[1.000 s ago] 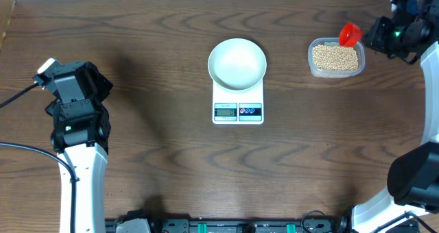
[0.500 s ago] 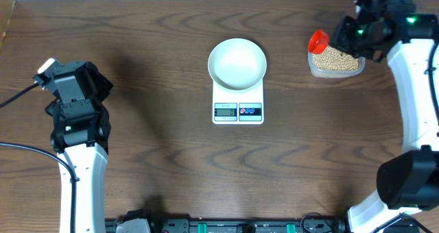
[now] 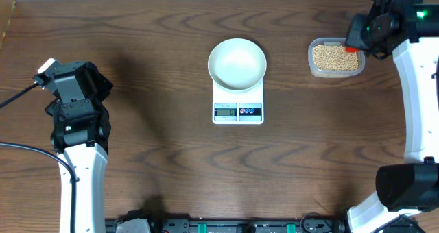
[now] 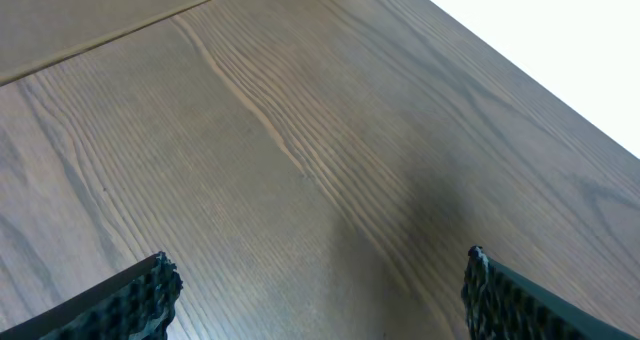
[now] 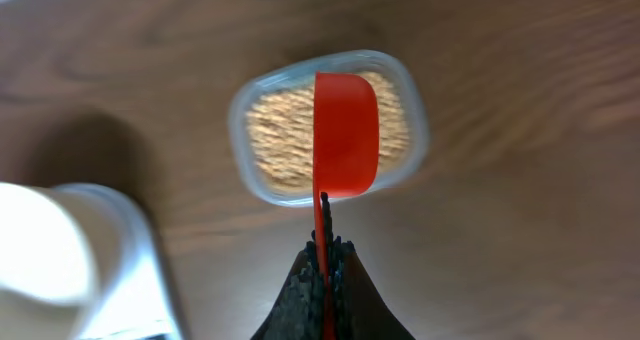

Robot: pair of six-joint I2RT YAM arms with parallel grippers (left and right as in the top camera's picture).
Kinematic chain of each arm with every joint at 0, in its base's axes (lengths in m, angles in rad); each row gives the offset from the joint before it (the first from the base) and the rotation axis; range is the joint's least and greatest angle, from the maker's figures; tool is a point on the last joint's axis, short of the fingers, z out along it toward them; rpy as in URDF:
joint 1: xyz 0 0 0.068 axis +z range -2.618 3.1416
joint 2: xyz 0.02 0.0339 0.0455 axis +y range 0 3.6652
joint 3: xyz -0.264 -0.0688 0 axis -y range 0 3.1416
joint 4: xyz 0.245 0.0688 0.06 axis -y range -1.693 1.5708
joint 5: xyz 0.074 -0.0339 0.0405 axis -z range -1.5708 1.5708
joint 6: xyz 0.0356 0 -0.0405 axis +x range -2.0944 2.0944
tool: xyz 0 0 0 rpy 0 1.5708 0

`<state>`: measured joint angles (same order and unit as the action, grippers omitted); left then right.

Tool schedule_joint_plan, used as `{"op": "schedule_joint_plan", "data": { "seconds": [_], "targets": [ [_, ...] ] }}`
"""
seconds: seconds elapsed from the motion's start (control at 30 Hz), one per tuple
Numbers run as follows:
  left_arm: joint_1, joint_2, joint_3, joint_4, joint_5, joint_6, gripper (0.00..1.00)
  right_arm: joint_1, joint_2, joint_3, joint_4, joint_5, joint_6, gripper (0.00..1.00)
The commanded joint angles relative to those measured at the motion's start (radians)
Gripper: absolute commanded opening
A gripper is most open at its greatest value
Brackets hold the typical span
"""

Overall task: Scoop item into bowl and weigh 50g on scale
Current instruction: 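Lower the red scoop into the soybean tub with the right gripper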

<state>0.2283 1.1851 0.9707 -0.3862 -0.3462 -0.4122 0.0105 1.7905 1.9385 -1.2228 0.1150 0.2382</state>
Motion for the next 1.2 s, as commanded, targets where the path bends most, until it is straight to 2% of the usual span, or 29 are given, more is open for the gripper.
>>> {"op": "schedule_joint_plan", "data": {
  "seconds": [0.0, 0.17, 0.33, 0.67, 0.83, 1.17],
  "targets": [
    [0.004, 0.006, 0.0, -0.002, -0.014, -0.001, 0.93, -0.003, -0.019, 0.01, -0.029, 0.119, -0.192, 0.01],
    [0.004, 0.006, 0.0, -0.002, -0.014, -0.001, 0.93, -0.007, -0.016, -0.016, -0.014, 0.088, -0.3, 0.01],
    [0.004, 0.006, 0.0, -0.002, -0.014, -0.001, 0.93, -0.039, -0.012, -0.075, 0.044, 0.071, -0.307, 0.01],
    [0.004, 0.006, 0.0, -0.002, -0.014, -0.001, 0.93, -0.132, -0.003, -0.219, 0.268, -0.198, -0.322, 0.01],
    [0.004, 0.006, 0.0, -0.002, -0.014, -0.001, 0.93, -0.15, 0.027, -0.226, 0.265, -0.284, -0.32, 0.01],
    [0.004, 0.006, 0.0, -0.002, -0.014, -0.001, 0.93, -0.149, 0.068, -0.226, 0.212, -0.246, -0.314, 0.01]
  ]
}}
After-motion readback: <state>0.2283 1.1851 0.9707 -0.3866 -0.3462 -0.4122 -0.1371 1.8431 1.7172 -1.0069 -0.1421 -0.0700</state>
